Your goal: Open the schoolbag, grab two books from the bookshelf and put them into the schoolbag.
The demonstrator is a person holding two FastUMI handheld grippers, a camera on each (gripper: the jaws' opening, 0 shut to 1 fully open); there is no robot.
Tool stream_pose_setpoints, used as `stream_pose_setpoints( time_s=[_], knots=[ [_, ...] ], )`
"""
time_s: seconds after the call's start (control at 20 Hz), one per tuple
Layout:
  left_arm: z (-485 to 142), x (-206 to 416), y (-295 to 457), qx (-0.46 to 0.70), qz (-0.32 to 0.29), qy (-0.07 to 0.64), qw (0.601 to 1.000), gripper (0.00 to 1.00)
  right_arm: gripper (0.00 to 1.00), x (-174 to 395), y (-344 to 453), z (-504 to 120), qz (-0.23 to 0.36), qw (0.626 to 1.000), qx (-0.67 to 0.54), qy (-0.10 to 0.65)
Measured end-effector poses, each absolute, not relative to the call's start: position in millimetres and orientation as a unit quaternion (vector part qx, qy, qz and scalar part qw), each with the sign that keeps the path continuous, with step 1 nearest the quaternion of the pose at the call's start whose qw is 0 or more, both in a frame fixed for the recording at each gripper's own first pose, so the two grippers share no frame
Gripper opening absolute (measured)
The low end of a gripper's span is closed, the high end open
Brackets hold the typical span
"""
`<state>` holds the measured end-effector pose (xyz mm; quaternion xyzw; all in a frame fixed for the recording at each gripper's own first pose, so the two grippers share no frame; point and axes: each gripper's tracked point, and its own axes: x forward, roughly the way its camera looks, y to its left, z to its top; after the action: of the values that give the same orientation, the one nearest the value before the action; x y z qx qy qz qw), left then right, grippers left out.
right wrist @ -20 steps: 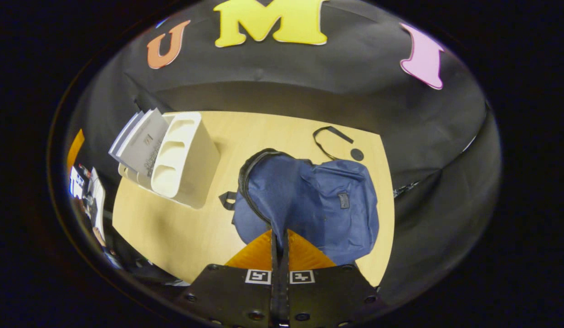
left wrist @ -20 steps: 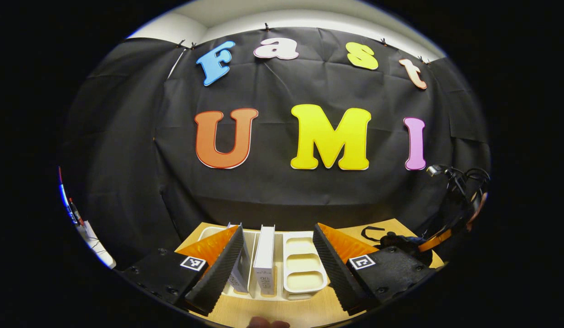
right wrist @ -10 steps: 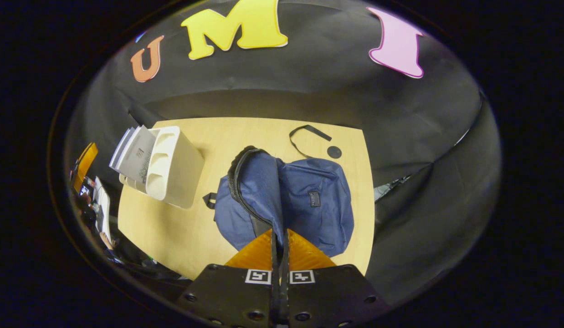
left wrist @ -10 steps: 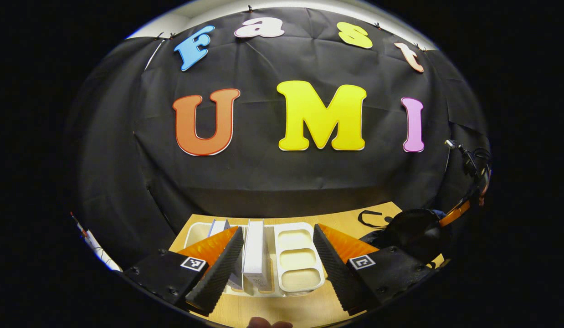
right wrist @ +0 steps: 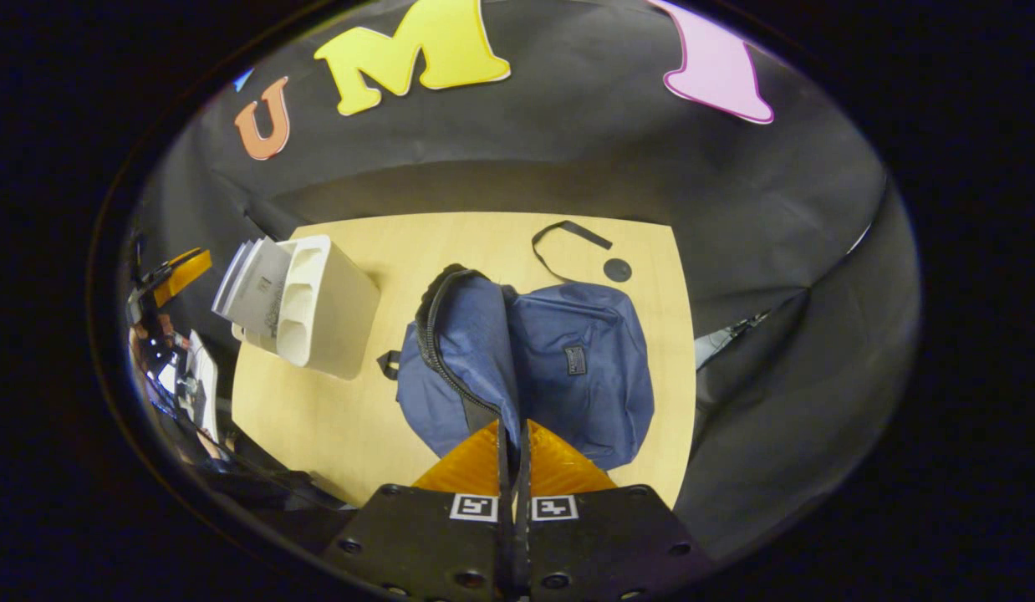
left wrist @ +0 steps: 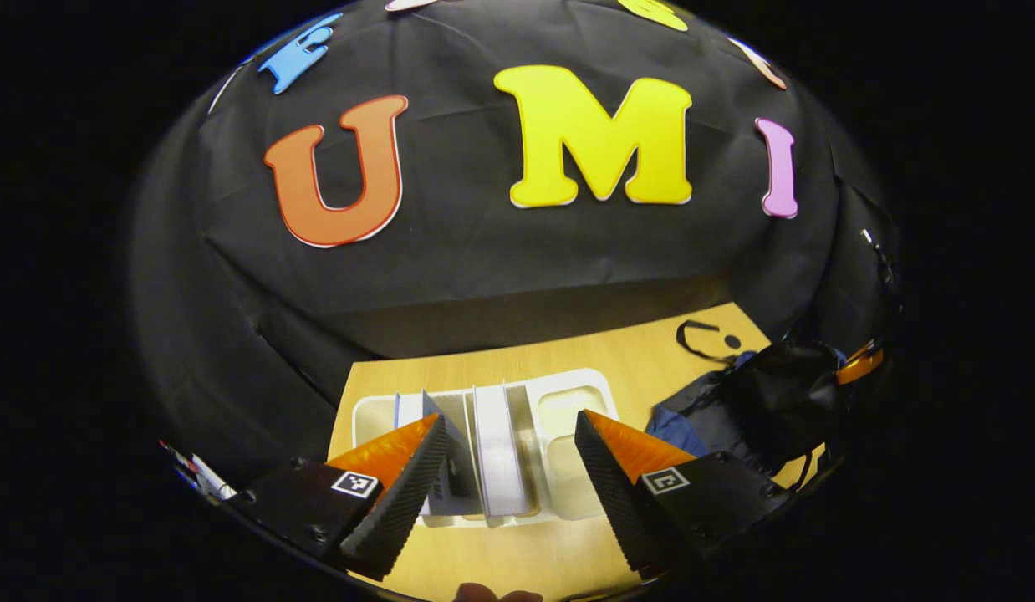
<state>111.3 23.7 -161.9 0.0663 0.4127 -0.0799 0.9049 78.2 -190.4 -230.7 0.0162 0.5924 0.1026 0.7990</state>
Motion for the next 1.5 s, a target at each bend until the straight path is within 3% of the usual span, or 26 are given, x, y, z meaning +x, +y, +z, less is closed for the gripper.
stream_pose_setpoints(
  time_s=[0.15,0.6,0.8,1.0,1.05,1.3,1.4,1.5],
  knots=[
    [-183,106,28,0.075,-0.090,0.489,0.864,0.98,0.00,76,-193,-232,0.110,0.797,0.020,0.594],
    [-232,104,32,0.056,-0.072,0.597,0.797,0.92,0.00,73,-206,-235,0.117,0.792,0.046,0.598],
    [-250,97,31,0.007,-0.061,0.648,0.759,0.96,0.00,71,-211,-235,0.120,0.790,0.046,0.599],
    [-260,98,35,0.023,-0.065,0.669,0.740,0.96,0.00,67,-213,-238,0.120,0.788,0.051,0.602],
    [-262,99,36,0.027,-0.065,0.673,0.736,1.00,0.00,65,-213,-239,0.120,0.788,0.052,0.602],
    [-269,102,43,0.048,-0.058,0.692,0.718,0.89,0.00,66,-216,-239,0.123,0.786,0.054,0.603],
    [-270,101,44,0.052,-0.057,0.700,0.710,0.80,0.00,66,-219,-238,0.123,0.788,0.050,0.602],
    [-272,101,44,0.053,-0.056,0.704,0.706,0.78,0.00,64,-220,-238,0.123,0.788,0.049,0.601]
  ],
)
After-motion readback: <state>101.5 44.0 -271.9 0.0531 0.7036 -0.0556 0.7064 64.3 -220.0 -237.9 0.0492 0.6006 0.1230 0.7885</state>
